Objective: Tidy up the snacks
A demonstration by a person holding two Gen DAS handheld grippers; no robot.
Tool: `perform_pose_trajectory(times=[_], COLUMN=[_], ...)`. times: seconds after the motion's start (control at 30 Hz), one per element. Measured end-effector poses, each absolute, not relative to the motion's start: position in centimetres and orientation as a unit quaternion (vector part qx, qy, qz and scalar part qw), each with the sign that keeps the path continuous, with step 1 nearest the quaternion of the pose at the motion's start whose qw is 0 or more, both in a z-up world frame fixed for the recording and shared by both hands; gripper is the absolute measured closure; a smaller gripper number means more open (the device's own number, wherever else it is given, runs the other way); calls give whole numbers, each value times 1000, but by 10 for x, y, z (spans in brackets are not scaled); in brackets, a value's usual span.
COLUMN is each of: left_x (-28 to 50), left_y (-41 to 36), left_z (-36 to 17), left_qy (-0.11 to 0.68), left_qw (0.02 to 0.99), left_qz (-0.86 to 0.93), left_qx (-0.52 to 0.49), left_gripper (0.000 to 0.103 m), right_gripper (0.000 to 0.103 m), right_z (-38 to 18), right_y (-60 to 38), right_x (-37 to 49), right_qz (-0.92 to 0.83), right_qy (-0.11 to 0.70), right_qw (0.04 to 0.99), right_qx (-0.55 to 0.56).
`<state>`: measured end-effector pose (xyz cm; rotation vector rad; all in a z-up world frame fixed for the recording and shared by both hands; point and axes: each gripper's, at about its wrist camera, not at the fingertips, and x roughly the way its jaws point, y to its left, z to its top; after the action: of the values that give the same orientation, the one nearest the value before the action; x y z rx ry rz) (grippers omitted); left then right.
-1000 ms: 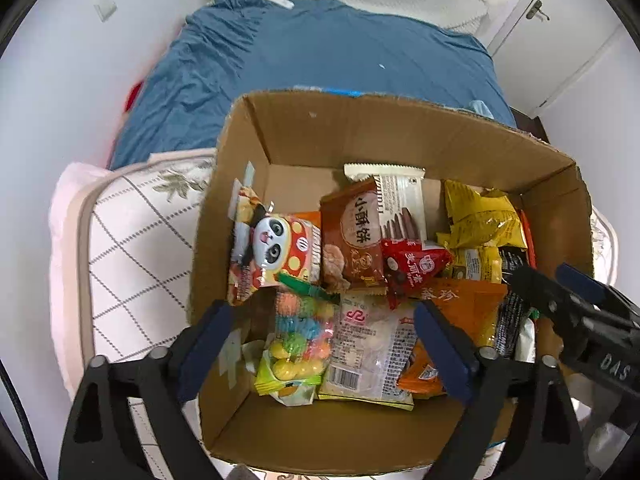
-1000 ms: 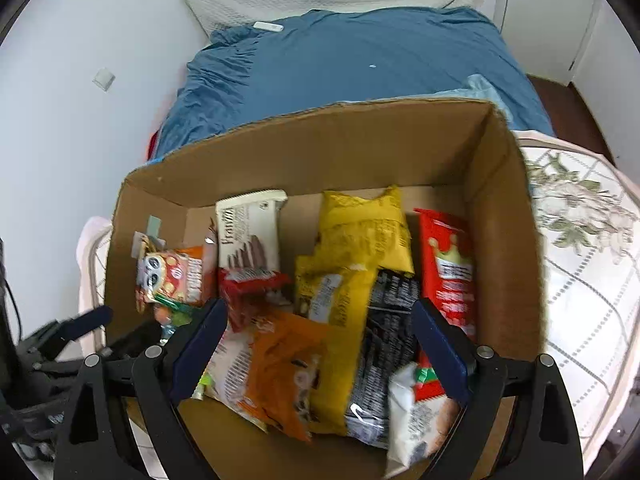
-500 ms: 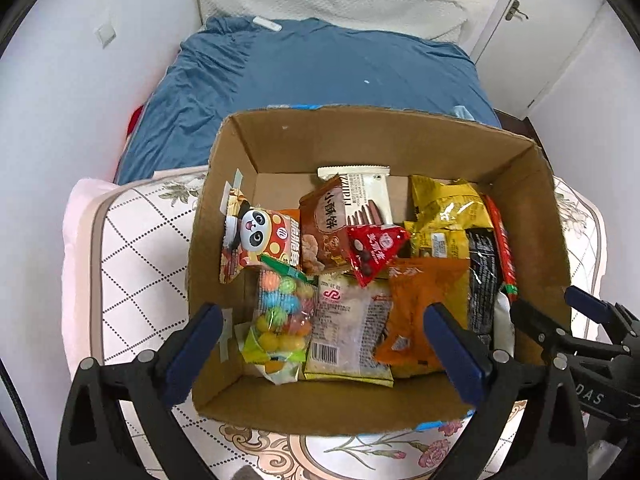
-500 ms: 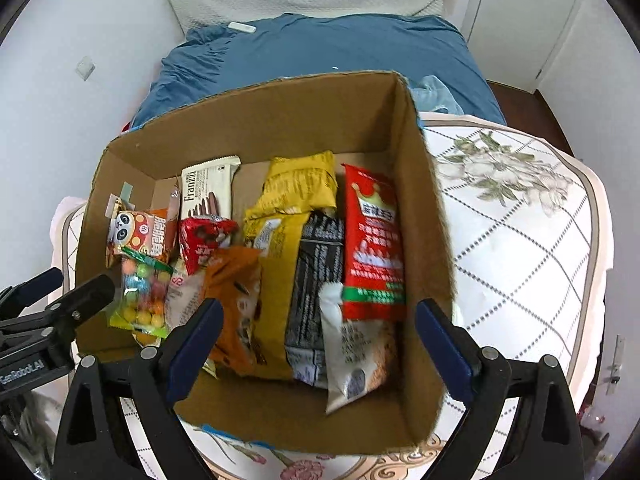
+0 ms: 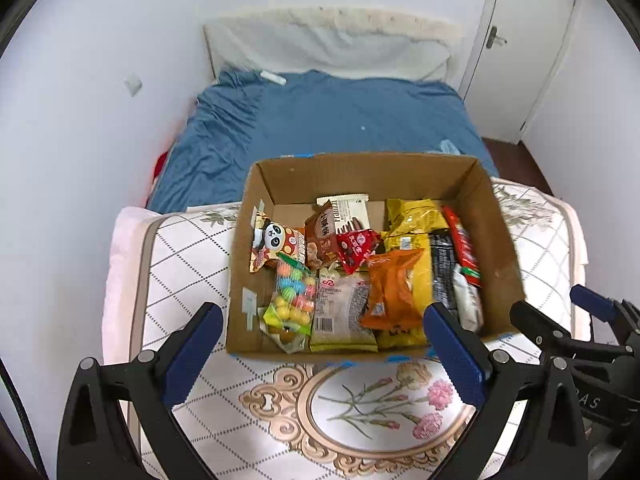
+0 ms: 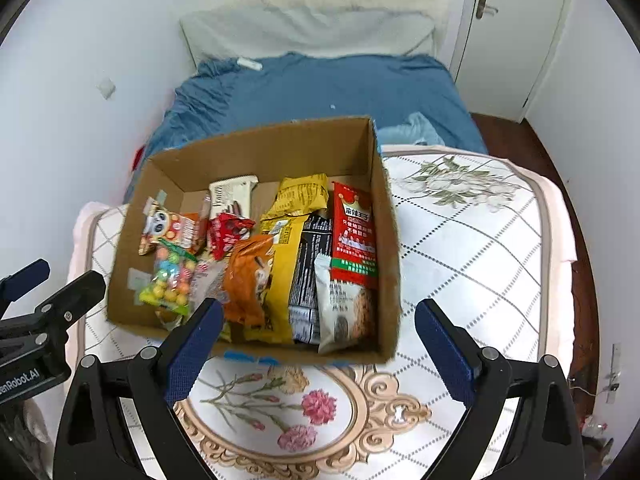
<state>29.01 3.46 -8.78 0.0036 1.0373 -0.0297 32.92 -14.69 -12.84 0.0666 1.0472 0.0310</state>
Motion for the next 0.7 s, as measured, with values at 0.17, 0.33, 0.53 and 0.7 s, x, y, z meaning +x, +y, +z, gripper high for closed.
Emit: perform_pose_trajectory(times=[0.17, 0.33, 0.53, 0.7], left_x=[240, 194, 147, 115], left_y=[32, 31, 32, 30], left_z=[-60, -38, -11, 4], left_qy=[461, 437, 404, 386], left_qw=[887, 899, 915, 922], left_qz=[-14, -15, -8, -9], left_qx=[3, -10, -15, -16], left_gripper=[0, 0, 0, 0], right_gripper=[5, 5, 5, 5], right_z=[-101, -68, -38, -17], right_y=[-150, -152, -162, -166], right_x=[276, 218, 161, 122], right_qz=[17, 27, 26, 19], right_qy=[468, 428, 393, 366], right_qw=[883, 902, 918, 930], right_qx=[37, 42, 49, 40])
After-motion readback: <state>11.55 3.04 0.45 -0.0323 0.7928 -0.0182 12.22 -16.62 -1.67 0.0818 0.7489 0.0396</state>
